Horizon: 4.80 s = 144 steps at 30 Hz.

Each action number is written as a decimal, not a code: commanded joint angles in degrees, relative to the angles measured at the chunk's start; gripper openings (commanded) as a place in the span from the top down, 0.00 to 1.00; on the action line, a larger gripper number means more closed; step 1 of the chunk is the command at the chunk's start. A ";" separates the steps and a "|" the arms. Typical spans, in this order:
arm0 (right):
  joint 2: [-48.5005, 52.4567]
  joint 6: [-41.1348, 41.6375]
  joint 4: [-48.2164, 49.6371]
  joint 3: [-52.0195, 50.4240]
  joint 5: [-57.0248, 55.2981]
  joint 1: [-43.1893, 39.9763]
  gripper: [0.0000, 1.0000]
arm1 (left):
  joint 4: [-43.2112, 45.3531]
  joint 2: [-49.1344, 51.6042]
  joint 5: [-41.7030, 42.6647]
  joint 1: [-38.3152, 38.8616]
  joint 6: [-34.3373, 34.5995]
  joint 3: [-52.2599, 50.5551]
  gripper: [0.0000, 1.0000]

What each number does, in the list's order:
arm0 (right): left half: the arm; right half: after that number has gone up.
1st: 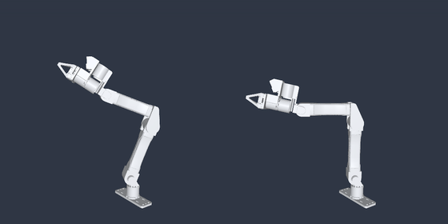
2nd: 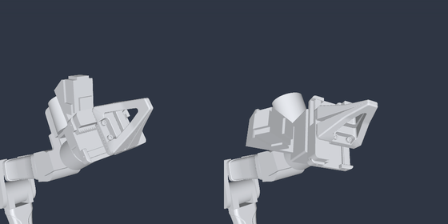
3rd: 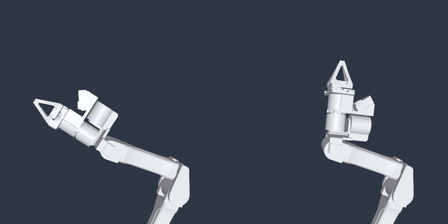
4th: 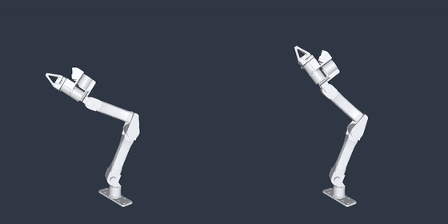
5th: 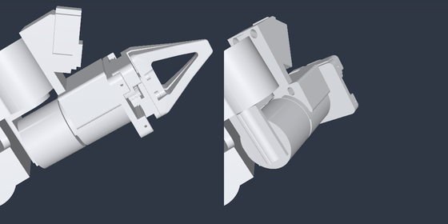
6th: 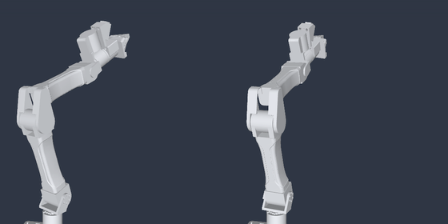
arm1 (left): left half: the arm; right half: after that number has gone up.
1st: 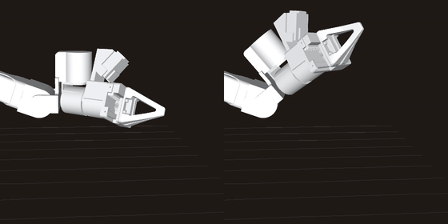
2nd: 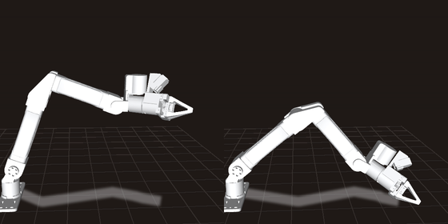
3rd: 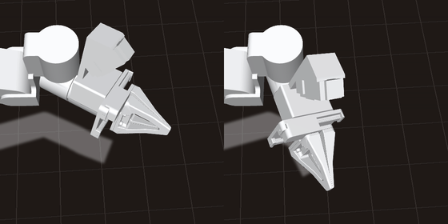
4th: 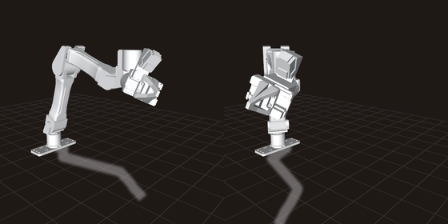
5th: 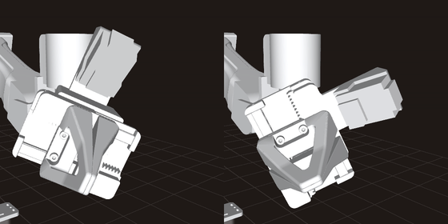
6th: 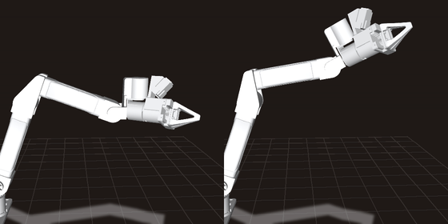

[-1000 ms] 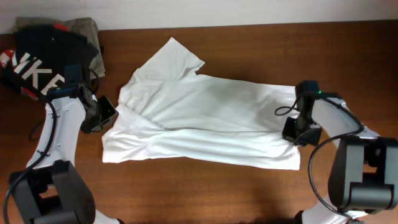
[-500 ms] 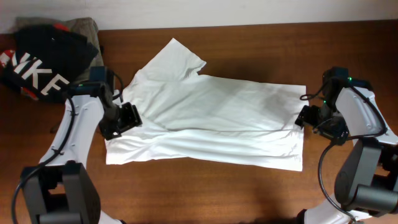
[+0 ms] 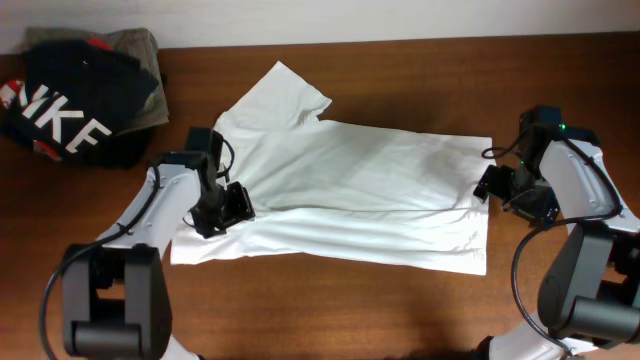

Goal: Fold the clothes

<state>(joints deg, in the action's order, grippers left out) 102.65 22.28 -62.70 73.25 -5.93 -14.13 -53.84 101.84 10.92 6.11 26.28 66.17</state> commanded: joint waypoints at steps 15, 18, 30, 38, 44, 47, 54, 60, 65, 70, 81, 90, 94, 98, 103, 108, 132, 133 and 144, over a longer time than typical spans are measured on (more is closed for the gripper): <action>0.00 0.68 0.04 0.90 1.03 -0.15 0.01 | 8.09 4.55 -1.27 0.22 2.38 -0.28 0.99; 0.00 0.68 0.04 0.90 1.03 -0.15 0.01 | 9.77 4.55 -1.22 0.22 2.38 -0.17 0.99; 0.00 0.68 -0.13 0.90 1.07 -0.15 0.01 | 23.89 4.55 2.40 0.24 2.36 0.72 0.99; 0.00 0.68 -0.13 0.90 1.42 -0.15 0.01 | 30.93 4.55 2.43 0.52 2.38 0.72 0.99; 0.00 0.68 -0.24 0.90 1.42 -0.15 0.01 | 33.64 4.55 2.16 3.65 2.34 0.72 0.51; 0.00 0.68 -0.35 0.90 1.42 -0.15 0.01 | 34.60 4.55 1.38 4.24 -2.34 0.74 0.22; 0.00 0.68 -0.87 0.90 1.40 -0.15 0.01 | 18.27 -4.07 -3.15 -1.11 -7.32 8.13 0.29; 0.00 0.70 -0.09 0.90 1.42 -0.15 0.01 | 2.75 -5.42 -3.10 -6.34 -1.36 8.39 0.39; 0.00 0.68 -0.13 0.90 1.44 -0.13 0.01 | 2.67 1.14 4.61 -5.64 -0.35 7.96 0.40; 0.00 0.68 -0.44 0.87 1.42 -0.15 0.01 | 5.81 6.84 4.57 -6.10 2.84 7.96 0.41; 0.00 0.68 -0.55 0.04 1.42 -0.15 0.01 | 15.47 8.68 4.37 -7.04 4.55 7.96 0.48; 0.00 0.68 -0.59 0.02 1.42 -0.15 0.01 | 7.89 8.81 4.13 -7.69 4.52 8.52 0.56; 0.00 0.68 -0.57 0.04 1.42 -0.13 0.01 | 8.81 8.87 0.20 -8.04 4.55 8.50 0.55; 0.00 0.68 -0.76 0.02 1.42 -0.13 0.01 | 11.98 10.23 0.22 -8.17 6.32 8.50 0.55; 0.00 0.68 -1.18 0.02 1.40 -0.13 0.01 | 15.21 12.04 0.26 -8.15 6.25 8.52 0.56; 0.00 0.68 -1.18 0.02 1.40 -0.15 0.01 | 17.38 12.04 0.24 -8.15 6.25 9.57 0.88; -0.07 0.42 -3.93 5.27 1.40 -0.24 0.01 | 26.14 10.86 5.60 -4.20 -4.28 19.02 0.44; -0.07 0.42 -4.92 8.17 1.53 -0.24 0.01 | 24.48 10.84 7.06 -3.89 -7.32 21.66 0.30; -0.04 -13.53 -10.71 18.69 15.85 -0.09 0.01 | 20.41 21.18 5.75 8.09 -25.31 49.44 0.25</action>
<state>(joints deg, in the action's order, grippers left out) 103.13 10.26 -72.14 91.13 8.01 -14.17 -32.56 115.00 18.96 12.53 6.96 108.97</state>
